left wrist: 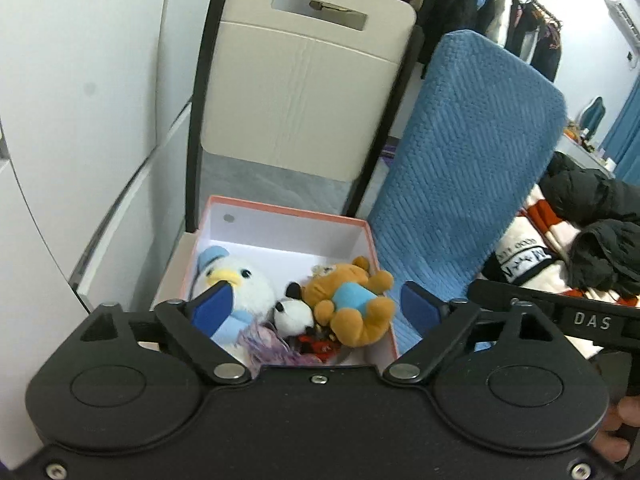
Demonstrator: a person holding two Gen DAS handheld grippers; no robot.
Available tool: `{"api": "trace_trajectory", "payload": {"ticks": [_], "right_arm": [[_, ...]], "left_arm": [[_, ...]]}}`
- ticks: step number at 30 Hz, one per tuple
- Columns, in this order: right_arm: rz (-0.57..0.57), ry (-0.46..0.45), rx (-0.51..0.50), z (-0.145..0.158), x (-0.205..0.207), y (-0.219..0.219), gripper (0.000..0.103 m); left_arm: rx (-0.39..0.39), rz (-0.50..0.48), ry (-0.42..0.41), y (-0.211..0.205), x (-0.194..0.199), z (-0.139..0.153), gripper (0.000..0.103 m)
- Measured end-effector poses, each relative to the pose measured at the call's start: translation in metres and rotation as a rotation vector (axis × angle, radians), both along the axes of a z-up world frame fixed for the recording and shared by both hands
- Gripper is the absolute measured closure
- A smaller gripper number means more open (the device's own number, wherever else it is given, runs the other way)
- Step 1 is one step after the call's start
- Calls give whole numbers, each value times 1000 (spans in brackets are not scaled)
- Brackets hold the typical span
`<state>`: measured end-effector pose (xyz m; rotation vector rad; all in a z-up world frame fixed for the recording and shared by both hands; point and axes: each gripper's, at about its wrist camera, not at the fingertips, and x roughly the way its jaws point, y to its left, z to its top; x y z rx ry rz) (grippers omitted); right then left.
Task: Organize objects
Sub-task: 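Open both grippers to release the bear and panda, then withdraw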
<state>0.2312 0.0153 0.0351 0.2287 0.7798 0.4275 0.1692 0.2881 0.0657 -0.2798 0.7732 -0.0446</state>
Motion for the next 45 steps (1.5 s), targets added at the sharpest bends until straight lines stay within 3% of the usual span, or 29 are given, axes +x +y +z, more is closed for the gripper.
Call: {"api": "trace_trajectory", "payload": {"ticks": [4,17,19,21,27,28,45], "right_arm": [[0,8,9,-2,-23,-5,41],[-29,10,-27,-20,-68,-18,39],[-32,11,-24,-22,-69,-18,29],[-38,2,-24,-24,-69,-19,11],[-35,31,-51,-33,-64,-14,8],[-37,33,-53,-34,-64,-14,0],[-33,55,-32,-37,-65,-12,0]], "left_arm": [[15,-23,-3,-6,-21,-1,1],[13,11,10,-5,-64,-21,1],[7,21,14,-2,-64,-23,1],[4,27,11,1,-64,-24,1],[-15,65,26,10,-61,-28,1],[-16,64,29,10,-61,-28,1],[-10,26,44,-5,-58,-30,1]]}}
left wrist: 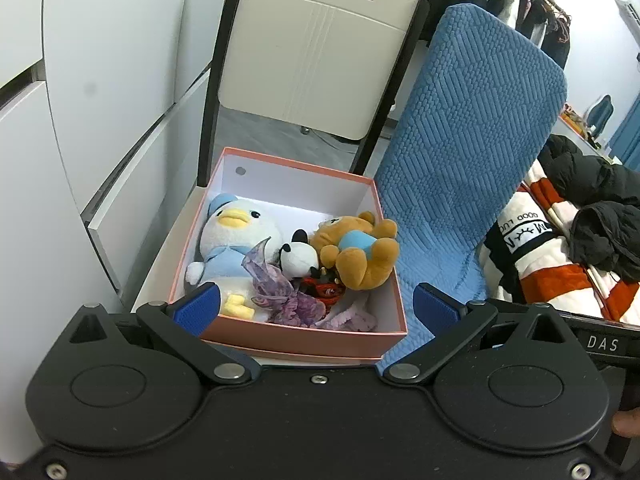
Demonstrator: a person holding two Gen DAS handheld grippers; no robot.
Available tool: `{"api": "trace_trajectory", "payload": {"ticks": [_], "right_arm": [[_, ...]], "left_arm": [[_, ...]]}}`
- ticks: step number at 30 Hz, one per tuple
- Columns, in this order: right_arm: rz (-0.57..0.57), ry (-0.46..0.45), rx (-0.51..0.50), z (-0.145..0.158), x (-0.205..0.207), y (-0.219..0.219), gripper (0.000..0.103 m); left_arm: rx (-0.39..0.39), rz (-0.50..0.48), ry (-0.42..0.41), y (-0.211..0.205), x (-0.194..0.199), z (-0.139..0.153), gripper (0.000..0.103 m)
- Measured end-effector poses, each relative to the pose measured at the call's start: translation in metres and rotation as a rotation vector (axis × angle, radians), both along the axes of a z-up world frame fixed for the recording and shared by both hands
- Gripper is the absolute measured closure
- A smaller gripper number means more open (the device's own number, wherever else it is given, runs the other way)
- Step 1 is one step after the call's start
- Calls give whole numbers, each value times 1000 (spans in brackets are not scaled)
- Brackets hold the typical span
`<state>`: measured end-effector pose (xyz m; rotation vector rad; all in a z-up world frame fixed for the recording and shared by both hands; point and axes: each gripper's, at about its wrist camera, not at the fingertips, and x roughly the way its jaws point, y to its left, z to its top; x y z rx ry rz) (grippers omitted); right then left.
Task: Organize objects
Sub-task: 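Open both grippers to release the bear and panda, then withdraw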
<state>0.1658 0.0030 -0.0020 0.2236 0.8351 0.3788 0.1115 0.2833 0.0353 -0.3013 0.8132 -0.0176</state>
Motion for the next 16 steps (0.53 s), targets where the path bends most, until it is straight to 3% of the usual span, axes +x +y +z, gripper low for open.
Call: {"api": "trace_trajectory", "payload": {"ticks": [16], "right_arm": [[-5,9,1,-1,-1,1,0]], "left_arm": [[5,8,3,3,1,0,1]]}}
